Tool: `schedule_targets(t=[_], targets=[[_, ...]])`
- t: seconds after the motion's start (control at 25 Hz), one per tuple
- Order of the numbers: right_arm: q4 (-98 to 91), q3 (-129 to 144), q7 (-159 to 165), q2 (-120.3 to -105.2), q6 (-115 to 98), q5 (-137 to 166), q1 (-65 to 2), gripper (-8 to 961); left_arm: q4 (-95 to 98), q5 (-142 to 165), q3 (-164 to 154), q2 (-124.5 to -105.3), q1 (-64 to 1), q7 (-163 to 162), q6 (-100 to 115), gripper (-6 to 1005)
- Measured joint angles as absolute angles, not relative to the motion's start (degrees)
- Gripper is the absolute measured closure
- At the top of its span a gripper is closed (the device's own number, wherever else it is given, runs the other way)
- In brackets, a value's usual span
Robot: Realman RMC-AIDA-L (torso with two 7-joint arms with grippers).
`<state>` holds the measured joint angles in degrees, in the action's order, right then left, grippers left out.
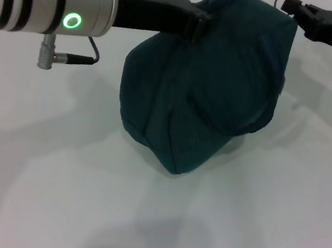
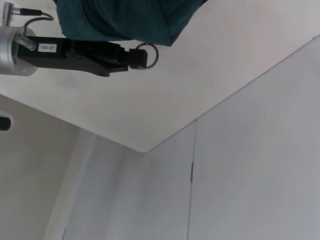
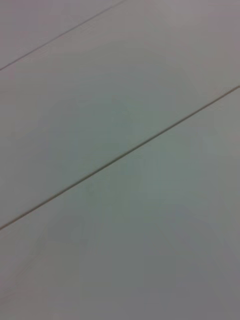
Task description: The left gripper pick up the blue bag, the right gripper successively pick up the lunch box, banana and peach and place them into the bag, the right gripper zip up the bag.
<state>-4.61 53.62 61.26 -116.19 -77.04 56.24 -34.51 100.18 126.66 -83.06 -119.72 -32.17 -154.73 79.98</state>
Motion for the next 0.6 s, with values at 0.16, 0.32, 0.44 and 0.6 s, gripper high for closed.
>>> schedule_targets(t=[0.16, 0.32, 0.44, 0.6], targets=[[-5.2, 53.5, 61.1, -116.16, -80.8, 56.2, -33.6, 817, 100.1, 126.5, -83.1, -119.7, -31.2, -154.0, 78.3, 955], [-6.0, 53.5, 60.7, -116.1, -83.0, 55.5, -32.1, 815, 99.8, 126.5, -83.1, -119.7, -30.8, -153.4, 77.8, 955], [-6.7, 53.5, 60.6, -116.1, -84.3, 55.5, -30.8, 749, 98.8, 126.5, -83.1, -119.7, -30.8, -153.3, 77.2, 955], [-6.9, 53.5, 60.4, -115.97, -85.4, 55.4, -29.5, 571, 97.0, 126.2, -83.1, -119.7, -30.8, -152.4, 76.4, 955]])
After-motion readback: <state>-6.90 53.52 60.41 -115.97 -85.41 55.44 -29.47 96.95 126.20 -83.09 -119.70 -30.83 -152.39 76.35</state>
